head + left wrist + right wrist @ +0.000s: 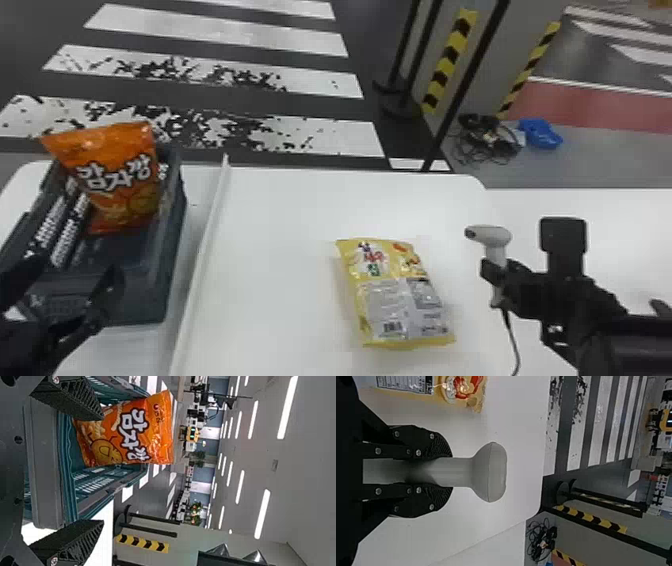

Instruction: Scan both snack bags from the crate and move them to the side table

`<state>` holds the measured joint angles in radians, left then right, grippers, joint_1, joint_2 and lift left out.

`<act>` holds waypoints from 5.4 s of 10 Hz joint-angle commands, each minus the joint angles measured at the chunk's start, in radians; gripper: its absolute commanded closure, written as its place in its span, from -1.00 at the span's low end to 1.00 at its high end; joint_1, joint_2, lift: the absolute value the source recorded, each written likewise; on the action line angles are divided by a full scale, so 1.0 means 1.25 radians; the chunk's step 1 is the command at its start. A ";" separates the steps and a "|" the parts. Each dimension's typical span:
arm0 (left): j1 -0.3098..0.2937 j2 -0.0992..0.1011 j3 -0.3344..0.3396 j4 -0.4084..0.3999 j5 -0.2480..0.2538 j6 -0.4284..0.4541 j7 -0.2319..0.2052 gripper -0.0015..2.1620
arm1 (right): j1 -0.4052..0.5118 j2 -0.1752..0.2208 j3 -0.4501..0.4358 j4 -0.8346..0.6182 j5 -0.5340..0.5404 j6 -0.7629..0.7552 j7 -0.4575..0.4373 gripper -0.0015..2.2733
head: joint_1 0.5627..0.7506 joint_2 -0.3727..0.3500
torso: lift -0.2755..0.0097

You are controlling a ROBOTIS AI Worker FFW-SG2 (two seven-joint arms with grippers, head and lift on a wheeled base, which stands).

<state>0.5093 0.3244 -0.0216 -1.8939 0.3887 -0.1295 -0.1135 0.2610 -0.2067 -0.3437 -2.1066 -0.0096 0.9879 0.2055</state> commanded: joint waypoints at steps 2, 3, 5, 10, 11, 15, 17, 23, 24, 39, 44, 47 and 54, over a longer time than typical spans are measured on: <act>0.001 -0.001 0.004 0.001 0.000 0.000 0.000 -0.93 | -0.086 -0.021 0.004 0.146 -0.002 -0.013 0.025 0.97 | 0.41 -0.63 | 0.24; 0.001 -0.001 0.004 0.001 0.000 0.002 0.000 -0.93 | -0.118 -0.033 0.007 0.203 0.000 -0.013 0.031 0.97 | 0.41 -0.65 | 0.24; 0.001 -0.001 0.005 0.001 0.000 0.000 0.000 -0.93 | -0.161 -0.058 0.017 0.296 0.000 -0.042 0.034 0.97 | 0.41 -0.67 | 0.24; 0.001 -0.001 0.006 0.002 0.000 0.000 0.000 -0.93 | -0.193 -0.068 0.027 0.408 0.006 -0.111 0.034 0.97 | 0.41 -0.73 | 0.24; 0.001 -0.001 0.006 0.002 0.000 0.000 0.000 -0.93 | -0.194 -0.068 0.028 0.416 0.008 -0.118 0.034 0.97 | 0.41 -0.73 | 0.24; 0.002 -0.001 0.006 0.000 0.000 0.000 0.000 -0.93 | -0.199 -0.072 0.034 0.443 0.008 -0.121 0.034 0.97 | 0.41 -0.74 | 0.24; 0.002 -0.001 0.006 0.000 0.000 0.000 0.000 -0.93 | -0.197 -0.070 0.038 0.441 0.003 -0.136 0.034 0.74 | 0.41 -0.74 | 0.24; 0.005 -0.001 0.007 -0.005 0.000 0.000 0.000 -0.93 | -0.183 -0.067 0.033 0.389 0.006 -0.101 0.018 -0.85 | 0.41 -0.72 | 0.24; 0.006 0.001 0.007 -0.005 0.000 0.000 0.000 -0.93 | -0.161 -0.064 0.026 0.340 0.006 -0.069 0.011 -0.85 | 0.41 -0.73 | 0.24; 0.005 0.002 0.004 -0.005 0.000 0.000 0.000 -0.93 | -0.118 -0.054 -0.067 0.223 -0.266 0.299 0.288 -0.85 | 0.41 -0.31 | 0.24; 0.004 -0.001 0.004 -0.002 0.000 0.002 0.000 -0.93 | -0.136 -0.064 -0.049 0.269 -0.229 0.292 0.340 0.19 | 0.41 -0.30 | 0.24; 0.002 -0.001 0.004 -0.002 0.000 0.000 0.000 -0.93 | -0.138 -0.065 -0.049 0.267 -0.206 0.316 0.341 0.92 | 0.41 -0.33 | 0.24; 0.004 -0.002 0.005 -0.003 0.000 0.000 0.000 -0.93 | -0.100 -0.027 -0.225 0.079 -0.365 0.304 0.274 0.95 | 0.41 -0.34 | 0.24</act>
<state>0.5139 0.3225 -0.0153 -1.8965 0.3881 -0.1290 -0.1135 0.1360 -0.2435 -0.6009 -2.0020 -0.4471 1.4132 0.5456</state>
